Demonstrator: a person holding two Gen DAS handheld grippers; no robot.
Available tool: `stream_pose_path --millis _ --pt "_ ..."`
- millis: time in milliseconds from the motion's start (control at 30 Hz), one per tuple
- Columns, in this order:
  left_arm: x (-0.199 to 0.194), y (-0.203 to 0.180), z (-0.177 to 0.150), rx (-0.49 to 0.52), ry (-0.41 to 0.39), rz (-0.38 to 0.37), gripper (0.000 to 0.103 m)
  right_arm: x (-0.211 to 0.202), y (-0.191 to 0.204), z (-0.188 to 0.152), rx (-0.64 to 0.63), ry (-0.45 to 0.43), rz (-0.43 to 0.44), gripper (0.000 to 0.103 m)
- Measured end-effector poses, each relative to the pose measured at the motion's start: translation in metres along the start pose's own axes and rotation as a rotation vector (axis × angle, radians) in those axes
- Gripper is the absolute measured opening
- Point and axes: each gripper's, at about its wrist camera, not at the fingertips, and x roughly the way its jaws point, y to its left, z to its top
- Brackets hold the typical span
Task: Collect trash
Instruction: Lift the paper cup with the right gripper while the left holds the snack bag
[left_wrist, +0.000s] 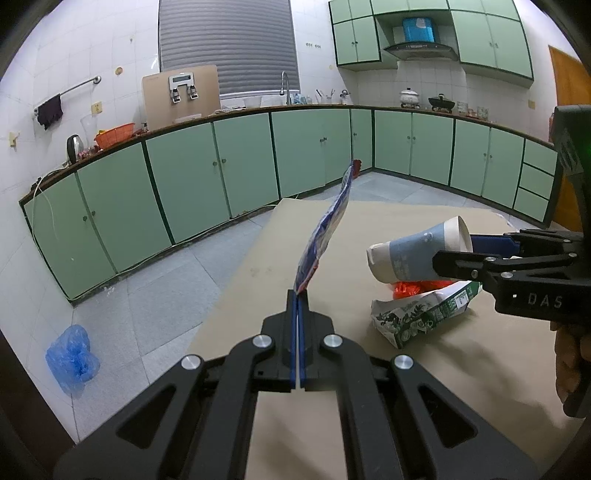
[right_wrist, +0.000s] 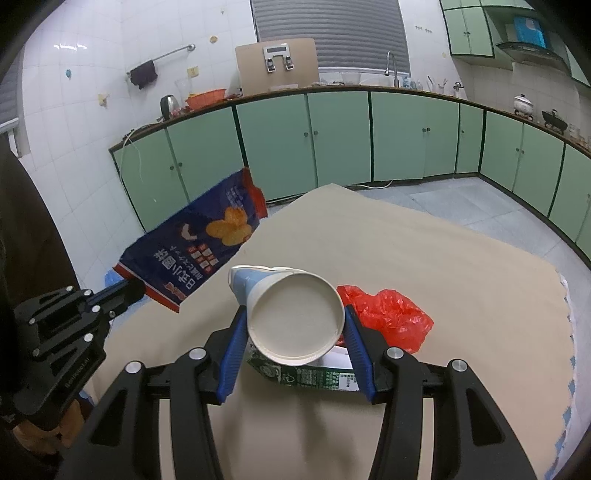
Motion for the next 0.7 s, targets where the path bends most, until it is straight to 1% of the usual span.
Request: stream_pose_path --millis 233,400,533,700 --pt "-0.006 -0.003 0.004 0.000 -0.013 -0.002 0.000 -0.007 -0.001 -0.002 -0.004 -0.006 -0.003 0.050" --pt "-0.014 -0.008 0.005 0.001 -0.020 -0.009 0.000 -0.019 -0.004 -0.004 0.001 -0.017 -0.012 0.050" --pt "-0.025 -0.013 0.008 0.007 -0.033 -0.016 0.000 -0.034 -0.006 -0.005 0.007 -0.032 -0.021 0.050" --pt "-0.042 -0.024 0.014 0.024 -0.052 -0.033 0.000 -0.065 -0.013 -0.013 0.027 -0.056 -0.045 0.050"
